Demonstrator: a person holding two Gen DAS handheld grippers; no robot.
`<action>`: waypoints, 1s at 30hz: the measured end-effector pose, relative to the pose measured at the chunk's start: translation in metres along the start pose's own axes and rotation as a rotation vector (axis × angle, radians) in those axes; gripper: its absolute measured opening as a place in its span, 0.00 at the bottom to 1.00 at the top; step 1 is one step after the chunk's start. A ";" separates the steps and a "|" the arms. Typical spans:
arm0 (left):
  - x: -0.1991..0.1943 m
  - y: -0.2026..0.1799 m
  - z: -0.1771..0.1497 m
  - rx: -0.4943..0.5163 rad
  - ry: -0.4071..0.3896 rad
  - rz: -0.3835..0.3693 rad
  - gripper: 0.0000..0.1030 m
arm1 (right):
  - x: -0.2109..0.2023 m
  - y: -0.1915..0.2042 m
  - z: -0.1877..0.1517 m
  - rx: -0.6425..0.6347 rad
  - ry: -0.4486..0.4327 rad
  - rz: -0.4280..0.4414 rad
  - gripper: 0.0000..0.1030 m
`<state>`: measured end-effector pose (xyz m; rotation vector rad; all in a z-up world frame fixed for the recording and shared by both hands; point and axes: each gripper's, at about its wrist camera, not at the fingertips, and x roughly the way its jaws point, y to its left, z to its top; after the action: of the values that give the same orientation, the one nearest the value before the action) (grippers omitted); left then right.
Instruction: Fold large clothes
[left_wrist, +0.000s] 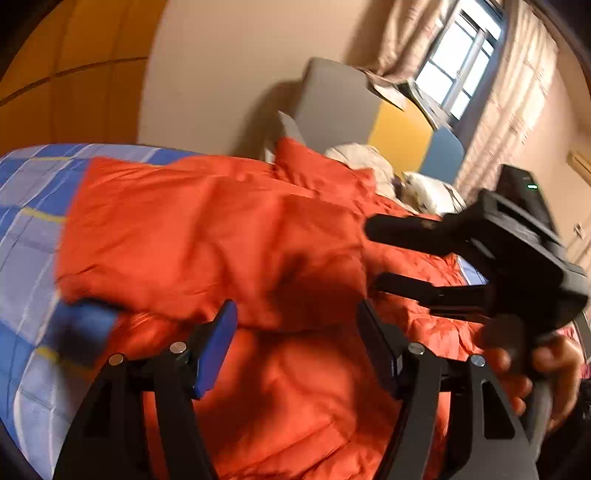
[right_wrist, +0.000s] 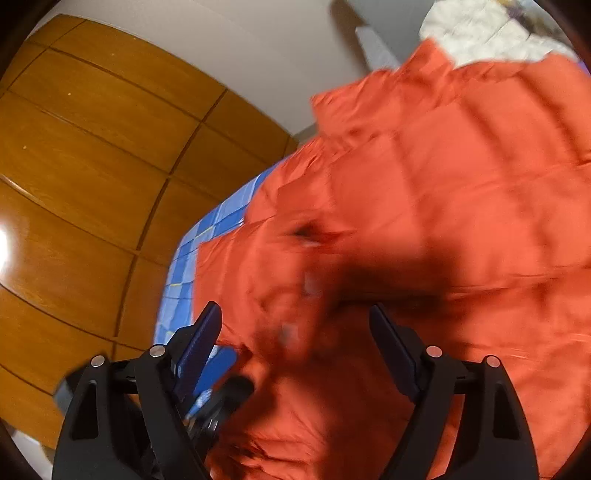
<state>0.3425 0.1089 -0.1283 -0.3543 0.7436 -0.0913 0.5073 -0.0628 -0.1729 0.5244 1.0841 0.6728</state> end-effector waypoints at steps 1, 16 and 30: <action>-0.005 0.006 -0.003 -0.011 -0.006 0.027 0.65 | 0.011 0.005 -0.002 -0.006 0.015 -0.006 0.71; 0.006 0.079 -0.008 -0.258 0.044 0.290 0.64 | -0.028 0.079 0.035 -0.224 -0.146 -0.063 0.12; 0.056 0.069 0.038 -0.250 0.021 0.388 0.64 | -0.119 0.029 0.073 -0.204 -0.328 -0.101 0.12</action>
<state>0.4063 0.1726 -0.1631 -0.4409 0.8348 0.3671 0.5314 -0.1333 -0.0516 0.3846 0.7206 0.5768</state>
